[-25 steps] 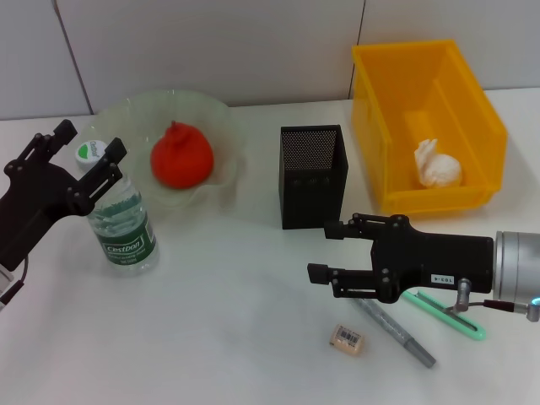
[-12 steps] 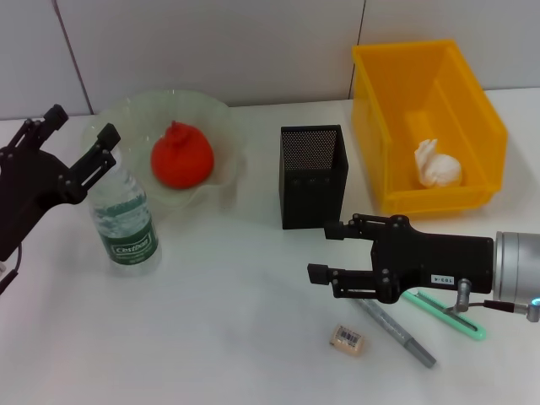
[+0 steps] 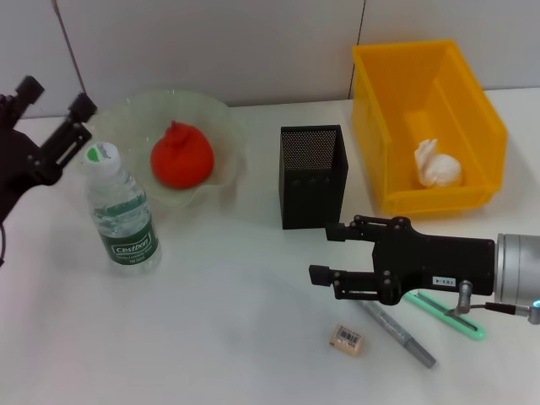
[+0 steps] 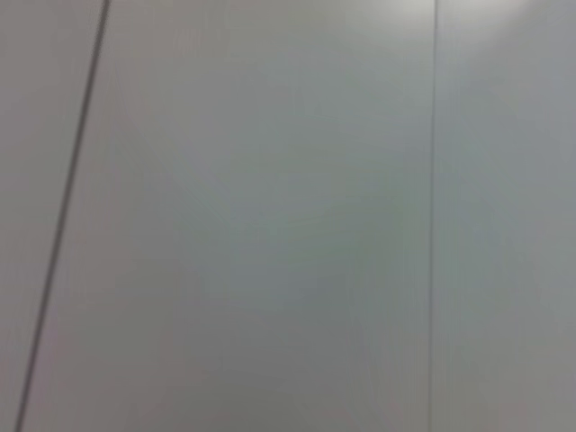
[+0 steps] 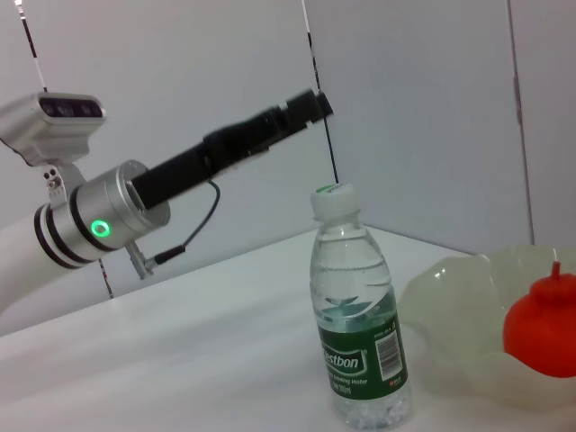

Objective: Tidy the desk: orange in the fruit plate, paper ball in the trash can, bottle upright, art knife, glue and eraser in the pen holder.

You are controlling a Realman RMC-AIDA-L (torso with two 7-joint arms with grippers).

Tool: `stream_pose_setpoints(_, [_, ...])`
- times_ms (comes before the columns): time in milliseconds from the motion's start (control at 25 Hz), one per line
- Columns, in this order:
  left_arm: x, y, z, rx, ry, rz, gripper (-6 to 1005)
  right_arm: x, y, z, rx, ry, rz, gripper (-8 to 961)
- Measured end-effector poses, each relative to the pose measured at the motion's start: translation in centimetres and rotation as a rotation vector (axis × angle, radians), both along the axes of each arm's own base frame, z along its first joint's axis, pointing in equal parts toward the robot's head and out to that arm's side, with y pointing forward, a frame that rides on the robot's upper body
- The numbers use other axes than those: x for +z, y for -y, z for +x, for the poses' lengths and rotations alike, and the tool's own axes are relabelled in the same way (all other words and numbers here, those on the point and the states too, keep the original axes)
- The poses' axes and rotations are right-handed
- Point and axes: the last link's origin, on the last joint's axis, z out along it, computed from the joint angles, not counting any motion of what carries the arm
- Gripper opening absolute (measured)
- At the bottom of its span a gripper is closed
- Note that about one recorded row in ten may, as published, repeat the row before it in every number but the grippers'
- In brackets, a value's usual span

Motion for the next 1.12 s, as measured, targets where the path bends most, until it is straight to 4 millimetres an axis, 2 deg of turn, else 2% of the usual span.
stream_pose_setpoints(280, [0.4, 0.5, 0.4, -0.035, 0.050, 0.009, 806, 0.0, 0.1, 0.1, -0.005, -0.001, -0.001, 737])
stream_pose_setpoints(560, [-0.1, 0.8, 1.6, -0.103, 0.093, -0.089, 806, 0.1, 0.1, 0.3, -0.012, -0.002, 0.005, 737])
stream_pose_setpoints(920, [-1.2, 1.6, 4.4, -0.307, -0.012, -0.251, 806, 0.7, 0.3, 1.1, -0.041, -0.008, 0.028, 737])
stream_pose_setpoints(1120, [-1.8, 1.7, 5.5, -0.373, -0.068, -0.314, 806, 1.0, 1.3, 2.3, -0.057, 0.009, 0.039, 737])
